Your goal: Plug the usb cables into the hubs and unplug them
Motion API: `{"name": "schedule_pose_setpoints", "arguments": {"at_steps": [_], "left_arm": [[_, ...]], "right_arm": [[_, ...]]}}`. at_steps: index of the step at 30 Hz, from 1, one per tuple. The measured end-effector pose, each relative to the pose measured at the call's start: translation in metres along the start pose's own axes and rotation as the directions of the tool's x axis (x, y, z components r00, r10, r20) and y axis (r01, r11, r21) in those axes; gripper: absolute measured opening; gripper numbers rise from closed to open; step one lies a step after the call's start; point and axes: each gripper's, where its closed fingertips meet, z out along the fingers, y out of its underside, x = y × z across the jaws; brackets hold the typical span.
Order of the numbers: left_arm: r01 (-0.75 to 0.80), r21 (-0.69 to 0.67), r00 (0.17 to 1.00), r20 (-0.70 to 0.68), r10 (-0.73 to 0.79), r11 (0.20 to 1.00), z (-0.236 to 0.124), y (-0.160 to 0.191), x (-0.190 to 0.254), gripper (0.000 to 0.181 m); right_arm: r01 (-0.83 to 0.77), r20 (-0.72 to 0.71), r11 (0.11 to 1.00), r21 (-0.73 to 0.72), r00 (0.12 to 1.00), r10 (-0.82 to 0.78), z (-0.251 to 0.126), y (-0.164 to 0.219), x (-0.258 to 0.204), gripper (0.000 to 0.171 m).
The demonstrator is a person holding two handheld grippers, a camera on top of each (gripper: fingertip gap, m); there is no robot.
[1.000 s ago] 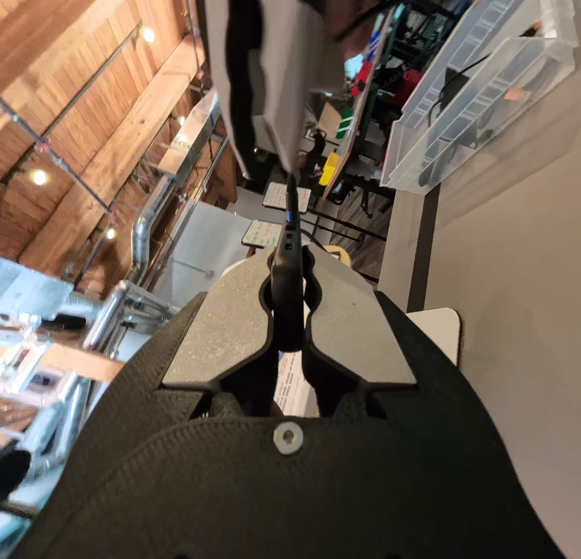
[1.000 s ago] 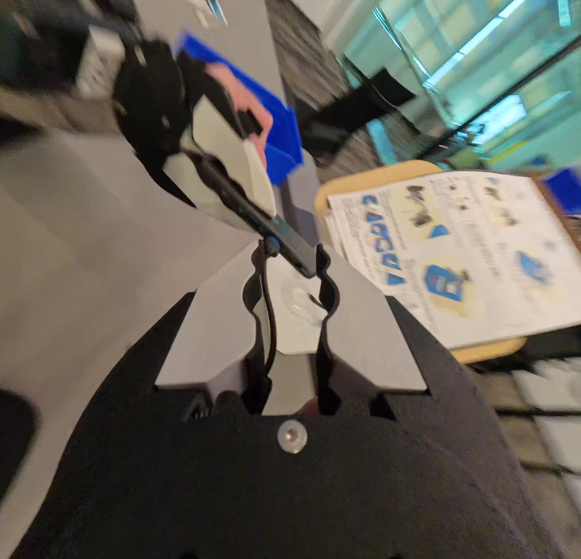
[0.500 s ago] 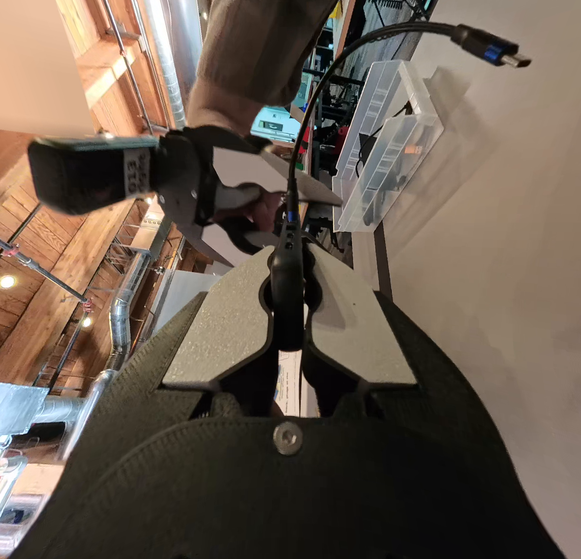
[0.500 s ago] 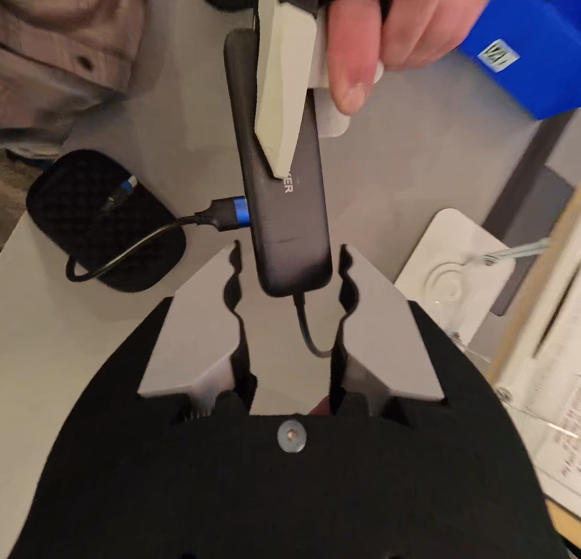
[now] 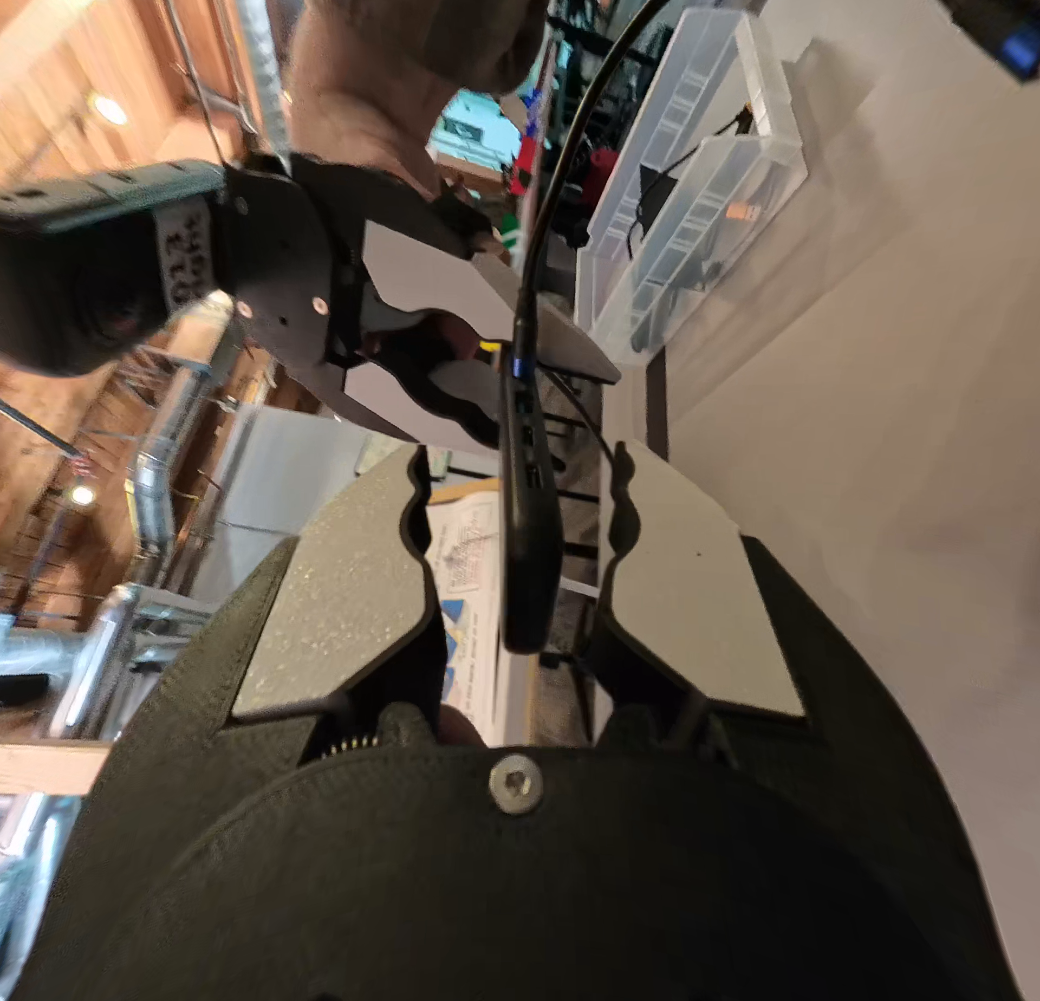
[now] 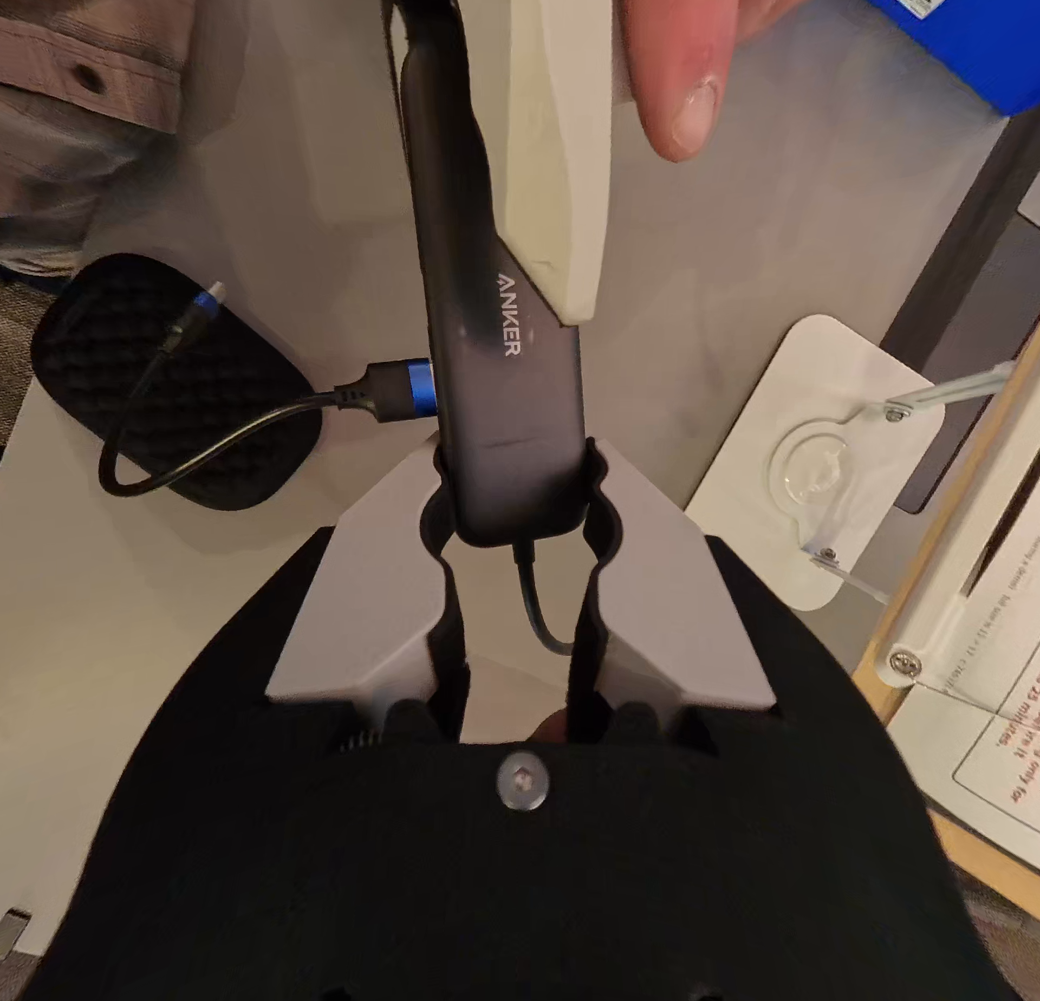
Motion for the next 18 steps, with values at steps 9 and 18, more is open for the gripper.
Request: {"name": "schedule_pose_setpoints", "arguments": {"at_steps": [9, 18], "left_arm": [[0.322, -0.137, 0.937, -0.094, -0.336, 0.937, -0.002, 0.011, -0.008, 0.077], [0.191, -0.125, 0.977, -0.07, -0.201, 0.974, 0.001, 0.014, -0.003, 0.073]], "right_arm": [[-0.021, -0.079, 0.999, -0.042, 0.997, 0.017, 0.0, 0.017, 0.014, 0.042], [-0.049, -0.002, 0.997, 0.06, 0.999, 0.049, -0.001, 0.004, 0.007, 0.041]]}}
